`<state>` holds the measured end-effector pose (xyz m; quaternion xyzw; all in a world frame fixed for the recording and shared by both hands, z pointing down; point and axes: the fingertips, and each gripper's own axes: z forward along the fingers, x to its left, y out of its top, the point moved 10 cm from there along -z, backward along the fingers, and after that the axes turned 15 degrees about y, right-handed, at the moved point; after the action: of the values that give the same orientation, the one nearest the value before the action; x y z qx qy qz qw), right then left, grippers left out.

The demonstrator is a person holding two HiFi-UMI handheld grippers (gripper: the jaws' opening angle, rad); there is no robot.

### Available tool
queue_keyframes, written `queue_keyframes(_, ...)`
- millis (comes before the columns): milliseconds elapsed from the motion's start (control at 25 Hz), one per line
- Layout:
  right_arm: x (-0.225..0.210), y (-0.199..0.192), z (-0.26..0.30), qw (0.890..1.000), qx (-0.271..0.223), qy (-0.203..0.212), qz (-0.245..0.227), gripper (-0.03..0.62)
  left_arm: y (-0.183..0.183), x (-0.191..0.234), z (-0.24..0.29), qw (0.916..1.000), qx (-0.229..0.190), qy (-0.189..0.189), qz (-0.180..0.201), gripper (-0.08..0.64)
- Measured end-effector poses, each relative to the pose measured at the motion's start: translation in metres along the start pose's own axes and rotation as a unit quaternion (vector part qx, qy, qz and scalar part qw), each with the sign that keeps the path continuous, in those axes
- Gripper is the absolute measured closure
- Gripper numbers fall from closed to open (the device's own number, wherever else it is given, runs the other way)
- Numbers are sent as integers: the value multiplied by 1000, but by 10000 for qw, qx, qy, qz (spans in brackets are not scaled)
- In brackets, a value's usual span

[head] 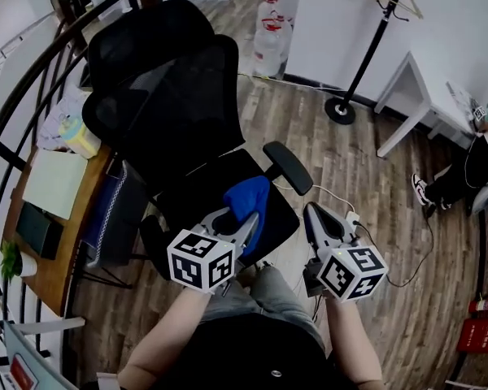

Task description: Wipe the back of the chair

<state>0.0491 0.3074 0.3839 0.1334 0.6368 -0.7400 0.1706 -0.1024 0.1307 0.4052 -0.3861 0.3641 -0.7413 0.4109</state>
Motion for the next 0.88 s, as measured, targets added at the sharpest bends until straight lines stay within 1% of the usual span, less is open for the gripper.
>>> queue_keyframes(160, -15, 19, 43, 9984, 186, 500, -168, 561, 15, 21, 5, 9987, -186, 440, -165, 460)
queue_keyframes(280, -26, 39, 83, 9956, 273, 845, -304, 561, 34, 42, 17, 9963, -334, 745, -264, 460)
queue_keyframes(400, -33, 62, 124, 9905, 369, 1247, -454, 561, 56, 60, 23, 9917, -551, 1095, -377, 460)
queue_keyframes(520, -38, 84, 156, 9839, 415, 1629, -614, 561, 78, 72, 27, 9863, -787, 1400, -385, 460)
queue_keyframes(640, -42, 103, 183, 9789, 361, 1884, -708, 561, 102, 84, 32, 9828, -949, 1564, -263, 460)
queue_keyframes(880, -48, 140, 230, 9681, 311, 2297, -955, 561, 169, 98, 47, 9738, -1374, 1796, 221, 460)
